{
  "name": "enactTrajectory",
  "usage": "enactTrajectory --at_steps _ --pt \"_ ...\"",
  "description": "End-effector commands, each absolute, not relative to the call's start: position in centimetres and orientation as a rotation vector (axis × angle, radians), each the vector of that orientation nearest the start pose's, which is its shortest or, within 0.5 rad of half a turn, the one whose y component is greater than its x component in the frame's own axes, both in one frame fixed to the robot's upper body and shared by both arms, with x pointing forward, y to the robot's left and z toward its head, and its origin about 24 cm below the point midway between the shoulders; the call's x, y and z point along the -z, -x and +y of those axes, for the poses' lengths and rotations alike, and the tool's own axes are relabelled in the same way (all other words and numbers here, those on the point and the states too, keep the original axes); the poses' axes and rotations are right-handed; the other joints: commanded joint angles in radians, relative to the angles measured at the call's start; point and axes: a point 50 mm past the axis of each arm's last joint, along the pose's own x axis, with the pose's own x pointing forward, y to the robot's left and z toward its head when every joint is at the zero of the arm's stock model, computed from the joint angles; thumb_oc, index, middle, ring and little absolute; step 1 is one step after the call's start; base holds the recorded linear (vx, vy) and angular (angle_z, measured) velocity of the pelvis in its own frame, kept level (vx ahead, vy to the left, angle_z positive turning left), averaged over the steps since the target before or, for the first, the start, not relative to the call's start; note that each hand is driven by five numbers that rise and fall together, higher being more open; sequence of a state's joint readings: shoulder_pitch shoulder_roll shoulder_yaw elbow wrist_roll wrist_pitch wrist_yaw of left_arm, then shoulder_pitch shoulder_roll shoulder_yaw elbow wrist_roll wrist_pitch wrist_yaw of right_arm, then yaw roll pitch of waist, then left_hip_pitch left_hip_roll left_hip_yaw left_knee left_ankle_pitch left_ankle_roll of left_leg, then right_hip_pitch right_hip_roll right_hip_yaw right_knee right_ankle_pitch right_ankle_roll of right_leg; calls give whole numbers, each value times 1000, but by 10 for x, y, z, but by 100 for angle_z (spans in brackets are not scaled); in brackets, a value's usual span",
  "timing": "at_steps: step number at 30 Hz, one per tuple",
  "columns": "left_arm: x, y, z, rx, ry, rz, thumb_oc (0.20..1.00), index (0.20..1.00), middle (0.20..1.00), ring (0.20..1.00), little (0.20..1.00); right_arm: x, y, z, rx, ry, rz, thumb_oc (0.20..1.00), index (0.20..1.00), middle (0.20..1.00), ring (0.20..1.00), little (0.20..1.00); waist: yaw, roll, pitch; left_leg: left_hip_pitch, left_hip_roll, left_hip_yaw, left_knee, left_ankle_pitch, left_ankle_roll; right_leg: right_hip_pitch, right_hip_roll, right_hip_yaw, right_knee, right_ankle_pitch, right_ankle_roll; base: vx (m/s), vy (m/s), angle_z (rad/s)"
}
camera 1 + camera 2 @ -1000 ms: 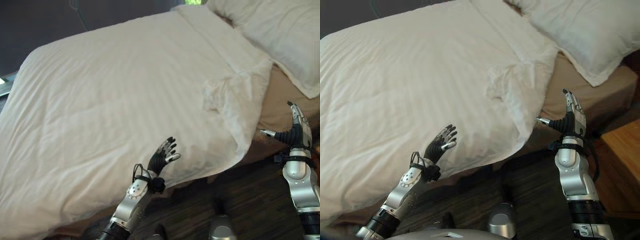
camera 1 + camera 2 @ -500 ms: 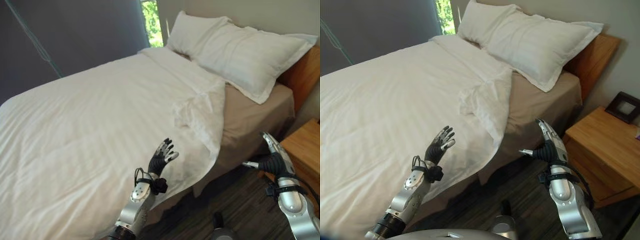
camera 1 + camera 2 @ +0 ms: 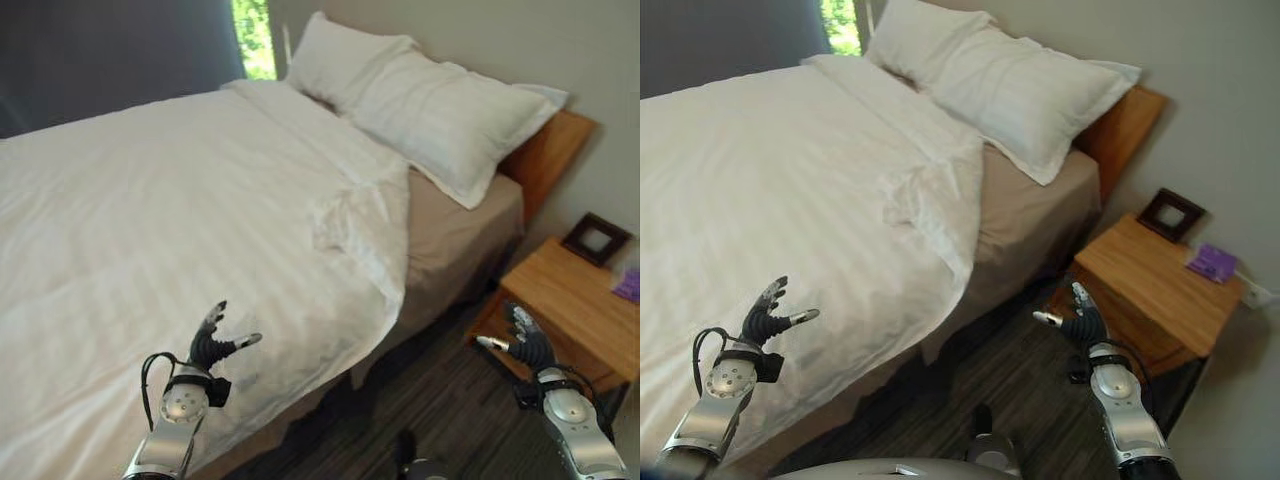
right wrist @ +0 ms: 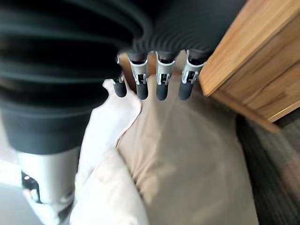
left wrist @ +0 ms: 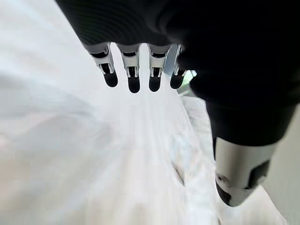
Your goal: Making the bed.
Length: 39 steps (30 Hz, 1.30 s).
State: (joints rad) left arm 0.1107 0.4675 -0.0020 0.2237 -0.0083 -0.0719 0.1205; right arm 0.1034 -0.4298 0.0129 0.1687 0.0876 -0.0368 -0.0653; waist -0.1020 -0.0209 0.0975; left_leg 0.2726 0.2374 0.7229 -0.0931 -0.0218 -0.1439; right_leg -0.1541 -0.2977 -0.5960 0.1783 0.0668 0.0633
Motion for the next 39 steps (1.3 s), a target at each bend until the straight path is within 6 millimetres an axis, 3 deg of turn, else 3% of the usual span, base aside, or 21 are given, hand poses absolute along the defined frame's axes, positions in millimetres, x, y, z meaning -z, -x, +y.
enactTrajectory --at_steps 1,5,8,9,10,11,12,15,17,19,21,22,24,27,29,32,33,34,35,38,39 --pt "-52 -244 260 -166 -398 -24 1000 1000 1000 1000 1000 -44 -248 -233 78 330 3 1000 1000 1000 1000 1000 -15 -40 25 -29 -21 -81 14 -63 42 197 -84 -67 -51 15 86 -37 -282 -139" --pt "-65 -248 237 -101 -331 -122 1000 1000 1000 1000 1000 -36 -238 -228 51 322 22 1000 1000 1000 1000 1000 -48 -38 9 5 4 -36 52 -46 21 215 -23 -2 -152 -43 70 27 -247 -125" --pt "-72 -252 226 -75 -300 -170 1000 1000 1000 1000 1000 -36 -237 -224 19 328 19 1000 1000 1000 1000 1000 -55 -37 16 -3 66 2 203 -32 -20 236 25 38 -195 -69 46 89 -318 -95" --pt "-77 -255 215 -50 -258 -211 1000 1000 1000 1000 1000 -39 -238 -220 -7 333 -2 1000 1000 1000 1000 1000 -51 -32 34 -37 146 -15 395 71 -66 268 79 78 -234 -109 18 123 -248 -118" --pt "-77 -256 214 -49 -256 -213 1000 1000 1000 1000 1000 -39 -238 -220 -5 333 -3 1000 1000 1000 1000 1000 -46 -22 39 -42 175 -20 421 73 -84 275 101 81 -242 -114 7 253 -453 -149" --pt "-84 -257 194 5 -190 -264 1000 1000 1000 1000 1000 -47 -243 -216 -46 359 -35 1000 1000 1000 1000 1000 -15 -42 80 -124 198 -167 596 153 -71 303 133 139 -265 -135 -32 131 -276 -145" --pt "-84 -257 194 6 -190 -265 1000 1000 1000 1000 1000 -47 -243 -216 -45 358 -36 1000 1000 1000 1000 1000 -17 -41 79 -131 199 -171 603 150 -70 302 133 137 -265 -136 -32 172 -277 -190" --pt "-80 -253 179 46 -63 -258 1000 1000 1000 1000 1000 -47 -247 -204 -108 394 -40 1000 1000 1000 1000 1000 34 -71 107 -288 70 -313 601 30 -13 334 128 245 -266 -157 -23 150 -85 -143" --pt "-73 -249 174 80 -25 -230 1000 1000 1000 1000 1000 -45 -250 -191 -165 430 -46 1000 1000 1000 1000 1000 57 -59 113 -351 1 -276 448 -21 27 362 157 289 -266 -188 -11 329 -51 -110" --pt "-71 -247 174 83 -19 -217 1000 1000 1000 1000 1000 -45 -252 -188 -175 440 -50 1000 1000 1000 1000 1000 64 -53 114 -370 -23 -247 380 3 31 372 168 303 -266 -196 -8 263 -22 -61" --pt "-67 -246 173 83 9 -200 1000 1000 1000 1000 1000 -48 -258 -181 -191 452 -75 1000 1000 1000 1000 1000 66 -32 120 -391 -21 -136 274 44 10 410 199 306 -266 -236 -7 299 1 -15" --pt "-67 -246 174 67 27 -197 1000 1000 1000 1000 1000 -52 -260 -179 -194 472 -96 1000 1000 1000 1000 1000 48 -17 115 -370 9 -6 229 56 16 421 215 278 -266 -250 -7 309 29 -9" --pt "-66 -244 177 58 45 -180 1000 1000 1000 1000 1000 -63 -267 -175 -207 538 -140 1000 1000 1000 1000 1000 46 -7 95 -323 36 119 196 73 46 444 247 253 -258 -261 -17 390 24 15" --pt "-55 -238 189 7 57 -124 1000 1000 1000 1000 1000 -67 -273 -159 -268 637 -175 1000 1000 1000 1000 1000 98 -24 81 -266 -17 110 122 49 104 437 245 205 -80 -247 26 432 78 -6" --pt "-47 -236 201 -69 53 -76 1000 1000 1000 1000 1000 -83 -281 -145 -316 727 -261 1000 1000 1000 1000 1000 129 -44 81 -208 -72 89 91 13 157 361 168 162 202 -132 136 416 88 22" --pt "-43 -234 216 -141 24 -59 1000 1000 1000 1000 1000 -99 -288 -134 -321 781 -340 1000 1000 1000 1000 1000 139 -51 85 -161 -124 0 29 -18 200 246 81 206 404 -62 183 264 57 80" --pt "-44 -234 217 -143 24 -60 1000 1000 1000 1000 1000 -99 -289 -133 -322 781 -342 1000 1000 1000 1000 1000 132 -57 85 -161 -133 -5 22 -16 204 241 72 204 417 -69 185 315 -135 109" --pt "-42 -235 230 -188 -7 -43 1000 1000 1000 1000 1000 -105 -293 -131 -310 802 -367 1000 1000 1000 1000 1000 150 -58 87 -156 -132 -94 16 -29 190 206 10 223 354 -109 148 210 -186 122" --pt "-41 -234 234 -202 -12 -34 1000 1000 1000 1000 1000 -106 -294 -133 -302 806 -364 1000 1000 1000 1000 1000 153 -59 89 -160 -138 -143 16 -30 183 204 -1 237 301 -132 126 213 -194 132" --pt "-35 -231 243 -230 -41 -3 1000 1000 1000 1000 1000 -103 -294 -139 -276 797 -340 1000 1000 1000 1000 1000 150 -58 89 -174 -138 -221 20 -24 175 192 39 311 151 -171 77 194 -221 190" --pt "-31 -229 247 -243 -49 14 1000 1000 1000 1000 1000 -98 -294 -145 -254 787 -313 1000 1000 1000 1000 1000 144 -63 87 -170 -149 -277 15 -31 166 184 71 394 64 -190 71 135 -63 192"
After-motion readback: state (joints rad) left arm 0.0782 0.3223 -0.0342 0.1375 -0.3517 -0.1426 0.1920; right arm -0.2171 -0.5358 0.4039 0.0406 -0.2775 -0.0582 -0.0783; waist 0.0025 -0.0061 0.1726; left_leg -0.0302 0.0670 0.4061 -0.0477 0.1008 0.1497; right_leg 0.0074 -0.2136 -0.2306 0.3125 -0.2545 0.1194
